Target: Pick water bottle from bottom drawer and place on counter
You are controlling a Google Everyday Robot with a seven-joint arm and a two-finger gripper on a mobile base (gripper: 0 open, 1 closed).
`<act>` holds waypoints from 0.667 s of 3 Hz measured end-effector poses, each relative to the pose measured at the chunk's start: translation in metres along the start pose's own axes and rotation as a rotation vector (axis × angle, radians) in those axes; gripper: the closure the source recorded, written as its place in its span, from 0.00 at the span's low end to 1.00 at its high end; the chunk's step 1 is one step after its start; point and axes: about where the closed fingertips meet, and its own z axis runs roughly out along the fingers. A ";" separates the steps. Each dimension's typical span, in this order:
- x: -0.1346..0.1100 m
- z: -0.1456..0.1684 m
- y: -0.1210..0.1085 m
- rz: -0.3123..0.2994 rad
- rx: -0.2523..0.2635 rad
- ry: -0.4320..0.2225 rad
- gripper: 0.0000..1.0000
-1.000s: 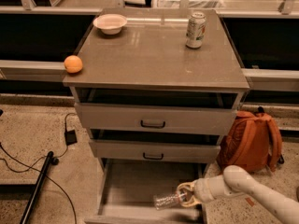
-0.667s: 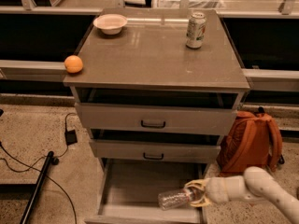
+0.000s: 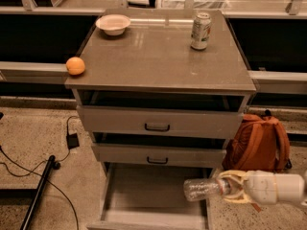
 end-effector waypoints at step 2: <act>-0.019 -0.103 -0.127 0.210 0.150 0.187 1.00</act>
Offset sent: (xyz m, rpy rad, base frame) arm 0.1014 -0.1229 0.2103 0.0161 0.1685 -0.4806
